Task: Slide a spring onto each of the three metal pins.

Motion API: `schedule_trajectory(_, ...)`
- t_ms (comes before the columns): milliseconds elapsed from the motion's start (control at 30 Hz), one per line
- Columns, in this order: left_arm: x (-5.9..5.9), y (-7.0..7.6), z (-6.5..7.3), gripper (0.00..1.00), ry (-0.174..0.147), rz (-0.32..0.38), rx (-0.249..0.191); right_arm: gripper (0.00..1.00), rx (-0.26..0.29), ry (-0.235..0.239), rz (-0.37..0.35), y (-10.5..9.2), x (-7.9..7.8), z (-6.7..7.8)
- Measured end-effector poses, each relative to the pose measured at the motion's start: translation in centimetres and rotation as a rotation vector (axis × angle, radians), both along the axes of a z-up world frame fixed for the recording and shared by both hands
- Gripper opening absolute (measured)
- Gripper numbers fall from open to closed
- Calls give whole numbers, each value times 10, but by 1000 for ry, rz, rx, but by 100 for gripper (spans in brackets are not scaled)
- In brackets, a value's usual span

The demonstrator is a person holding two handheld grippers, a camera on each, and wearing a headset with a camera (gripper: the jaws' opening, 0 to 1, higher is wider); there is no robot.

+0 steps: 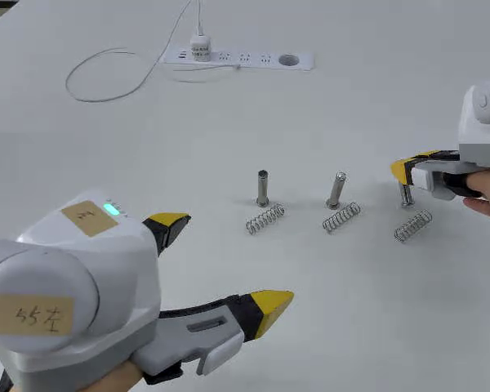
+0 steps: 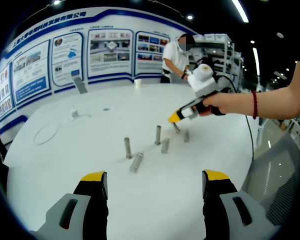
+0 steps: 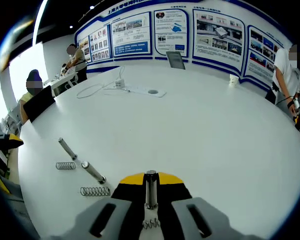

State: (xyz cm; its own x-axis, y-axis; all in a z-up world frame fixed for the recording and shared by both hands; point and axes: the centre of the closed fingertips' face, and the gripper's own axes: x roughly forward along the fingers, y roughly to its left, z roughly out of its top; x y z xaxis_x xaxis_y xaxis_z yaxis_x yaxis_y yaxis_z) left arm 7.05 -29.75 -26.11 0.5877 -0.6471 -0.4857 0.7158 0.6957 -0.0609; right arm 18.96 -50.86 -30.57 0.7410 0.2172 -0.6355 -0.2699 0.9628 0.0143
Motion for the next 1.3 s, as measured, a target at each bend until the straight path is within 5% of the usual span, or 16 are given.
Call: schedule_trajectory(1300,-8,0,8,79,-19,3,-10,8,7,1,-12,-4,-17,4)
